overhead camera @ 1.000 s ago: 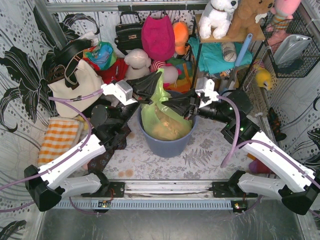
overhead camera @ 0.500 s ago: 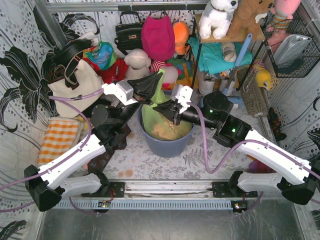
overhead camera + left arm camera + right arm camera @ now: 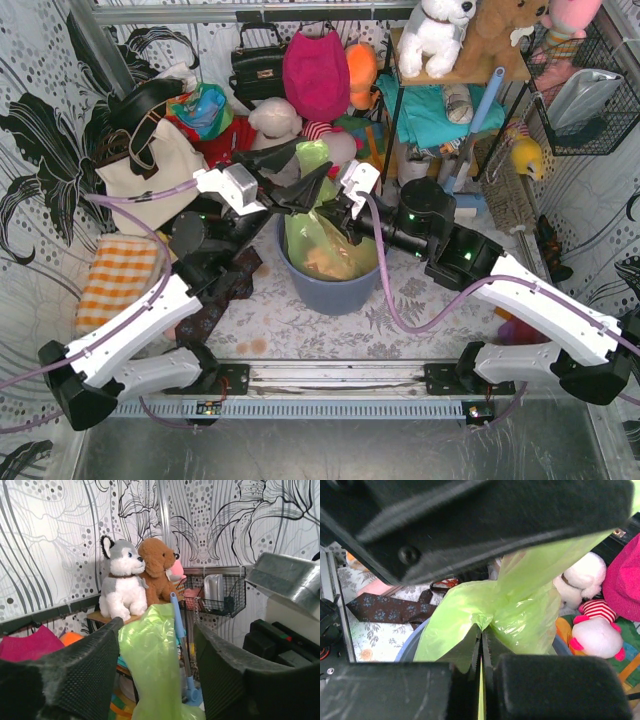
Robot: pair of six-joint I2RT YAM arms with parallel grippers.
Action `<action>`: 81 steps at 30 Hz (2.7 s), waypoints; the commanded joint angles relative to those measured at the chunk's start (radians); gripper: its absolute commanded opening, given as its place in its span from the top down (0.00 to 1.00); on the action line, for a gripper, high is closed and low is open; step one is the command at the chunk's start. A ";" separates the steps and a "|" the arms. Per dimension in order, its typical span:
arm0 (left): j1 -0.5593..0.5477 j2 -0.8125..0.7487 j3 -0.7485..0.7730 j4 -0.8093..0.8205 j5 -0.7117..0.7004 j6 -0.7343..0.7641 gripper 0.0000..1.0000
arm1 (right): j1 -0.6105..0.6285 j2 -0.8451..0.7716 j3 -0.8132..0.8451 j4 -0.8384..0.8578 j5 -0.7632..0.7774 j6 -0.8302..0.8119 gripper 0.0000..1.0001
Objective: Tie the trash bag
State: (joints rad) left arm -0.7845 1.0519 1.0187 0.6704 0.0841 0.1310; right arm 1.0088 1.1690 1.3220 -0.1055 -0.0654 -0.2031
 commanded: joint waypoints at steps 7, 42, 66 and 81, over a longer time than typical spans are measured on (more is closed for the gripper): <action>0.005 -0.191 -0.024 -0.203 -0.237 -0.030 0.25 | 0.007 0.020 0.089 -0.143 0.020 0.042 1.00; 0.021 -0.285 -0.080 -0.655 -0.080 -0.131 0.30 | 0.033 0.054 0.147 -0.250 0.102 0.214 1.00; 0.023 -0.237 -0.042 -0.689 0.033 -0.143 1.00 | 0.051 0.047 -0.012 -0.044 0.240 0.495 1.00; 0.023 -0.268 -0.055 -0.710 0.101 -0.191 1.00 | 0.054 0.030 -0.216 0.447 0.432 0.555 1.00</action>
State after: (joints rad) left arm -0.7666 0.8009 0.9478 -0.0620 0.1555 -0.0303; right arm 1.0557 1.2236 1.1252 0.1497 0.2951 0.3302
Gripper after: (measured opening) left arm 0.008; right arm 0.002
